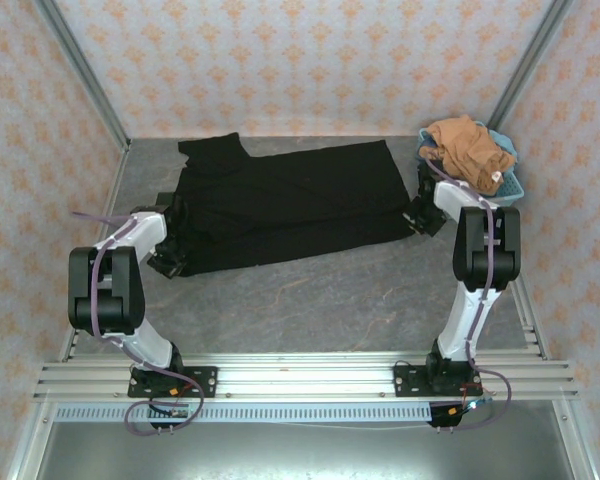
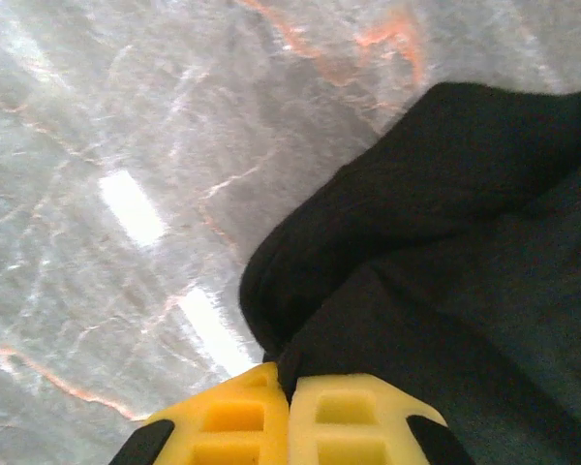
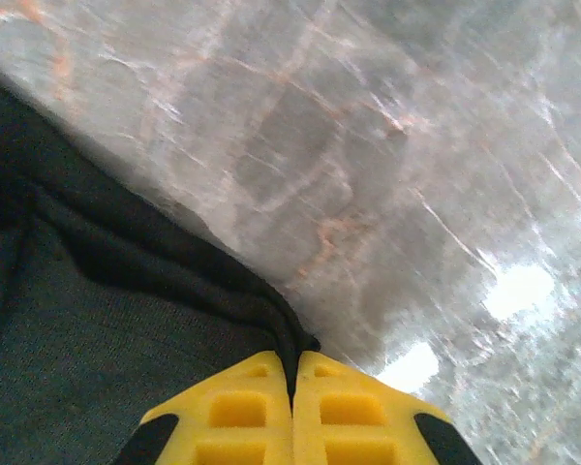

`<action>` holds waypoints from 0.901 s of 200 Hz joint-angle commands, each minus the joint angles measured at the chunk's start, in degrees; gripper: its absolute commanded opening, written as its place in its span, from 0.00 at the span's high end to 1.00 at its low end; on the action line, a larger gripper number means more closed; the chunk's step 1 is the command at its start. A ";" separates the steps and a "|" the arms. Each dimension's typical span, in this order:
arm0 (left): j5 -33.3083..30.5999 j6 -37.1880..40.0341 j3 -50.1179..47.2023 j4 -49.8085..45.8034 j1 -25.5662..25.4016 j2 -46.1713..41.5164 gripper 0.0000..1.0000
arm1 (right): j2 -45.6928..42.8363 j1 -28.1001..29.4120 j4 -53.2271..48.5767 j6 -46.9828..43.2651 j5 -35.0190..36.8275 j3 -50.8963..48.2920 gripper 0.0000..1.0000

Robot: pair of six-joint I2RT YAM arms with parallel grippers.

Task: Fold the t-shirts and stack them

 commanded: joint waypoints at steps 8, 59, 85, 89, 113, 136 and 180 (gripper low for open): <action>-6.80 0.93 -0.18 -8.17 0.54 -2.67 1.00 | -7.40 2.51 -8.76 4.23 7.43 -5.17 1.00; -11.18 0.60 -6.11 -11.41 0.59 -7.87 1.00 | -18.93 5.76 -12.46 11.88 9.70 -20.80 1.00; -12.76 -0.11 -8.63 -11.77 1.01 -9.95 1.00 | -21.93 5.76 -12.31 12.14 8.39 -25.69 1.00; -12.77 -0.12 -8.83 -11.65 1.07 -10.09 1.00 | -22.19 5.76 -12.15 12.14 7.70 -26.18 1.00; -12.59 0.18 -7.90 -12.59 1.07 -11.11 0.85 | -23.80 5.76 -13.06 12.39 5.18 -26.69 0.82; -13.51 0.16 -5.16 -15.05 0.89 -14.51 0.42 | -27.10 5.76 -15.27 12.32 6.01 -25.09 0.58; -2.32 0.75 -2.66 -6.53 -3.00 -21.70 0.38 | -33.95 6.01 -10.24 7.36 0.89 -23.02 0.46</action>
